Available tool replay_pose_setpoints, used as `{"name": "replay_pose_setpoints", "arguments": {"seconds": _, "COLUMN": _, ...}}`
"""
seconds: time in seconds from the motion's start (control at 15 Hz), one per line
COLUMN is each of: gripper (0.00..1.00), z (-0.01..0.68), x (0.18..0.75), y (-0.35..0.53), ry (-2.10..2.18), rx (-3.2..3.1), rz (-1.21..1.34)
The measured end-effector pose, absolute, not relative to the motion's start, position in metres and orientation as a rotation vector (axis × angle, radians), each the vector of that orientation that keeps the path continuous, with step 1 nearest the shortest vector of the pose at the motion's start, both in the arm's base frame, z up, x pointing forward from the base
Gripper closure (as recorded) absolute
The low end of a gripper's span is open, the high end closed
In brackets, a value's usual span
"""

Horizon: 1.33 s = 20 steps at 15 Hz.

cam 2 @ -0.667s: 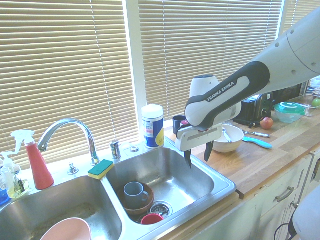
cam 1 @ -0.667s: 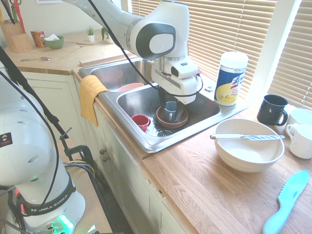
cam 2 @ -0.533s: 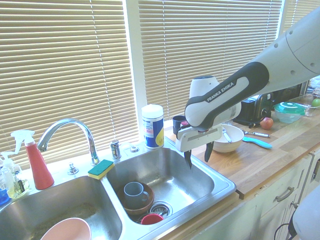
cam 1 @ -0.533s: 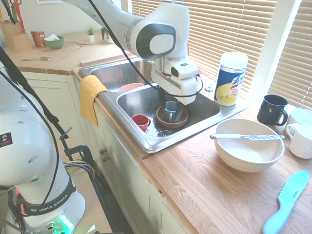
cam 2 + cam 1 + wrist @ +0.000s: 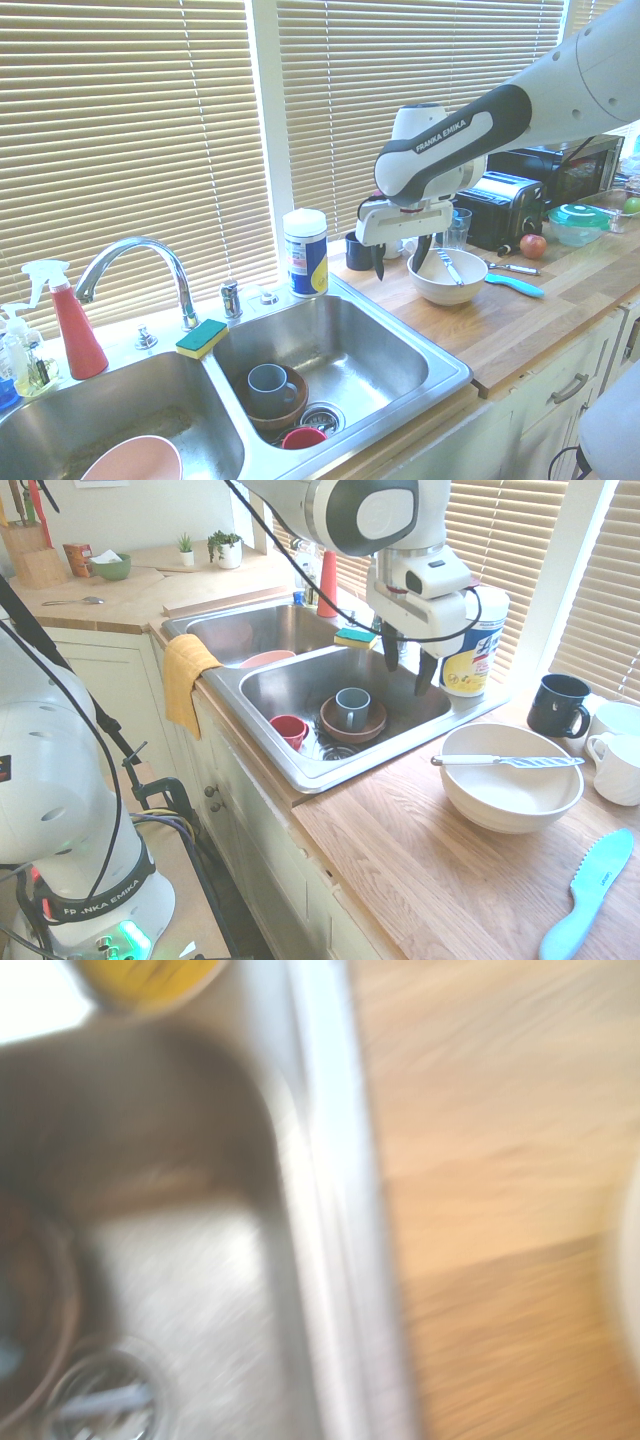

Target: Put the knife into the sink

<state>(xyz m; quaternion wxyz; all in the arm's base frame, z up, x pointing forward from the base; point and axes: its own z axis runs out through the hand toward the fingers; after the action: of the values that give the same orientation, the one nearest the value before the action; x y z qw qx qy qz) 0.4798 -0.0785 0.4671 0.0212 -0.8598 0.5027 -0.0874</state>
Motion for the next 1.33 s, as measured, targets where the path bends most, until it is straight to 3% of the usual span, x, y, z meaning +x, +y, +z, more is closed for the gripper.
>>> {"name": "replay_pose_setpoints", "arguments": {"seconds": 0.33, "gripper": 0.0, "z": 0.452, "x": 0.487, "y": -0.166, "ry": 1.838, "rx": -2.582, "rz": -0.257}}
{"name": "replay_pose_setpoints", "arguments": {"seconds": 0.6, "gripper": 0.0, "z": 0.427, "x": 0.476, "y": -0.185, "ry": 1.899, "rx": -2.563, "rz": -0.18}}
{"name": "replay_pose_setpoints", "arguments": {"seconds": 0.67, "gripper": 1.0, "z": 0.42, "x": 0.472, "y": -0.186, "ry": 1.906, "rx": -2.562, "rz": -0.163}}
{"name": "replay_pose_setpoints", "arguments": {"seconds": 1.33, "gripper": 1.0, "z": 0.4, "x": 0.467, "y": -0.19, "ry": 1.919, "rx": -2.557, "rz": -0.138}}
